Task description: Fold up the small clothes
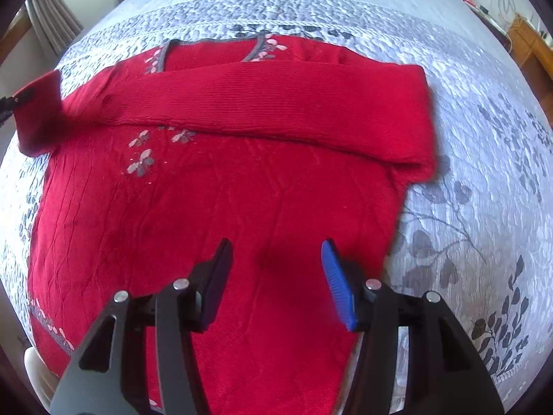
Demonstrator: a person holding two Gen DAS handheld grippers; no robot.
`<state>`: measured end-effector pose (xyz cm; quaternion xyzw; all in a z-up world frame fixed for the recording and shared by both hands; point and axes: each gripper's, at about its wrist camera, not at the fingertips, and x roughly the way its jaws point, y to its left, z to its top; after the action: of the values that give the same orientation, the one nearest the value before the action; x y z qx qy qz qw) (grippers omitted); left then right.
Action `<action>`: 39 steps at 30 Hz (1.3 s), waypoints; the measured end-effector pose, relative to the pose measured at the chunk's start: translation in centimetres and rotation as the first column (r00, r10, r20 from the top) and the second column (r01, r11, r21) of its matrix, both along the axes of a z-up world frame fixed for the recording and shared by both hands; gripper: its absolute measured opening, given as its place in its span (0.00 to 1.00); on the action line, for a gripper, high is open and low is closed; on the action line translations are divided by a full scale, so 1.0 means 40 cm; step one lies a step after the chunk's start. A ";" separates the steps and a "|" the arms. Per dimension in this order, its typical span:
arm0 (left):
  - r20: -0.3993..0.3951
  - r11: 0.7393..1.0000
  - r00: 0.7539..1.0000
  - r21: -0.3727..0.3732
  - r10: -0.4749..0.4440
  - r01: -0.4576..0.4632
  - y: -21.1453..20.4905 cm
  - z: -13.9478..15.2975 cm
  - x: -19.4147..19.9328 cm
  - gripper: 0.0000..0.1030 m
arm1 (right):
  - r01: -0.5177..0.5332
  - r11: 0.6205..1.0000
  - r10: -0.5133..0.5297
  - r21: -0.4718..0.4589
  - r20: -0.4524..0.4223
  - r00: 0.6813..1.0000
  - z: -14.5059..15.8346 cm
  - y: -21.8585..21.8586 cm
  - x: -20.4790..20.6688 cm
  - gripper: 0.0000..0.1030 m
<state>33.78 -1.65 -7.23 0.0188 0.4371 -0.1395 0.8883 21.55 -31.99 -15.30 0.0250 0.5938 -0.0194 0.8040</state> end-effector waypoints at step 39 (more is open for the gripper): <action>-0.300 0.924 0.875 0.093 0.381 -0.370 0.344 -0.185 -0.002 0.66 | -0.272 0.953 0.289 0.131 -0.133 0.948 -0.059 0.720 0.390 0.51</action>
<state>33.72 12.10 -14.62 -0.0740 0.5697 0.0414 0.8174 37.16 -3.20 -17.64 -0.0165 0.6505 0.1264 0.7488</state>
